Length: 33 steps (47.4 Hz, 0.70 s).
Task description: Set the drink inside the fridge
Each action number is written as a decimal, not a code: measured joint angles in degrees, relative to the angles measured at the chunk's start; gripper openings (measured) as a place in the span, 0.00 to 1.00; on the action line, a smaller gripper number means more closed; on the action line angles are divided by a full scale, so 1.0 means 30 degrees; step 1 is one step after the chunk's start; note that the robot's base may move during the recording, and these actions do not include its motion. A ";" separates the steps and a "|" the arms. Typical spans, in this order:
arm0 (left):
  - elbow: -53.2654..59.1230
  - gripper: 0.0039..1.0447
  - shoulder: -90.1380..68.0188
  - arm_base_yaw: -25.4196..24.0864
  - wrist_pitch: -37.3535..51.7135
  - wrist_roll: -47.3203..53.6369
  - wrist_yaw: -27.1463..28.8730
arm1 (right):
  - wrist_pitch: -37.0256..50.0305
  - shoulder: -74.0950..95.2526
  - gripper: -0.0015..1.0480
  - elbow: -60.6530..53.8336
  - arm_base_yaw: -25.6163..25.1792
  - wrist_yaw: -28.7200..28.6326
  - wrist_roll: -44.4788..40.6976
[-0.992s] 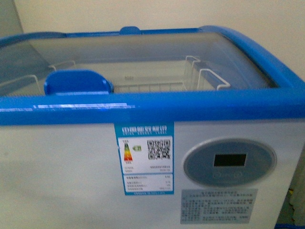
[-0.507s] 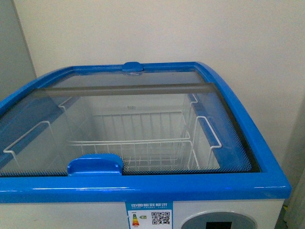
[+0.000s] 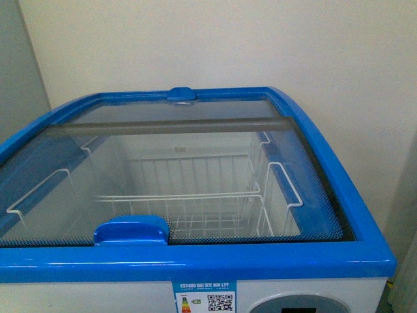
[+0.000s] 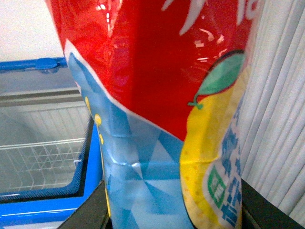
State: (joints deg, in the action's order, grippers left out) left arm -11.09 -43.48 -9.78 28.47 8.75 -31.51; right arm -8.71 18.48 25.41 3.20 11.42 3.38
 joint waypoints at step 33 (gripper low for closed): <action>-0.7825 0.92 -1.3967 0.3577 -0.0991 1.5242 -0.4750 | 0.0000 -0.0007 0.40 0.0000 0.0000 -0.0007 0.0000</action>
State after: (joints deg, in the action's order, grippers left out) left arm -34.57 -85.38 0.95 25.50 54.48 -45.76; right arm -8.71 18.46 25.41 3.20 11.40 3.38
